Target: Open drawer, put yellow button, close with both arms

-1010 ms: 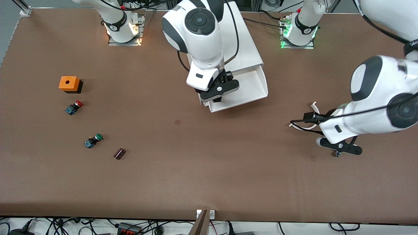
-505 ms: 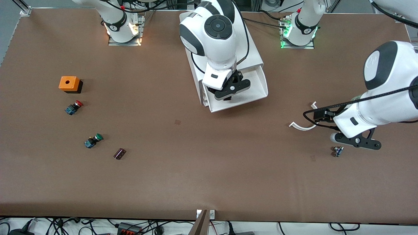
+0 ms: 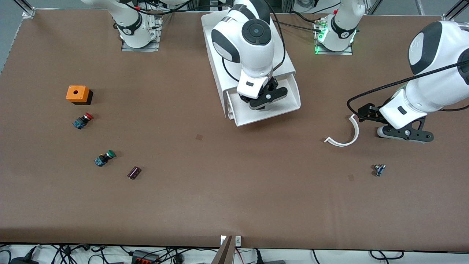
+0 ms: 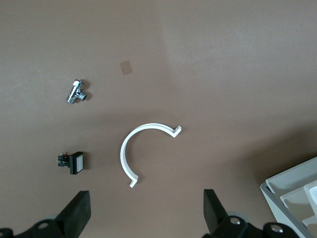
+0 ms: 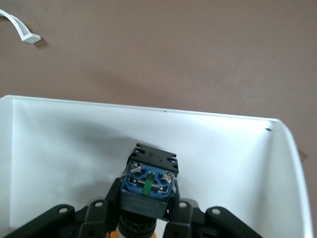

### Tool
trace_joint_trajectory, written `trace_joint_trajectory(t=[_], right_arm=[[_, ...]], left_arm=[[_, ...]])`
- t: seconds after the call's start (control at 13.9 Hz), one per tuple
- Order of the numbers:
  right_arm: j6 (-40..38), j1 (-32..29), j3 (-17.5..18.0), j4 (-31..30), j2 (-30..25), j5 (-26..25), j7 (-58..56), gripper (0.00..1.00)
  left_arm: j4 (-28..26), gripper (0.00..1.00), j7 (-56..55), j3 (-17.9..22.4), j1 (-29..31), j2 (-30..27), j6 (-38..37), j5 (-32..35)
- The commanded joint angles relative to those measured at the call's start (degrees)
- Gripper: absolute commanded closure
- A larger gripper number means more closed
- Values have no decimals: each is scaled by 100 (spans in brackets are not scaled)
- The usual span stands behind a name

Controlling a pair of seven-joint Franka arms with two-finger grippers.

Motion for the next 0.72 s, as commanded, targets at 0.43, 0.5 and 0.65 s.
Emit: trace_joint_trajectory(t=[0.43, 0.5, 0.65], right_arm=[[24, 48, -121, 88, 139, -323, 121, 0], [-3, 39, -157, 96, 104, -324, 121, 0], [-47, 4, -174, 280, 51, -324, 139, 0]], left_arm=[[-230, 0, -43, -34, 34, -182, 139, -43], [-230, 0, -52, -34, 34, -182, 130, -43], [-230, 0, -52, -34, 34, -182, 130, -43]])
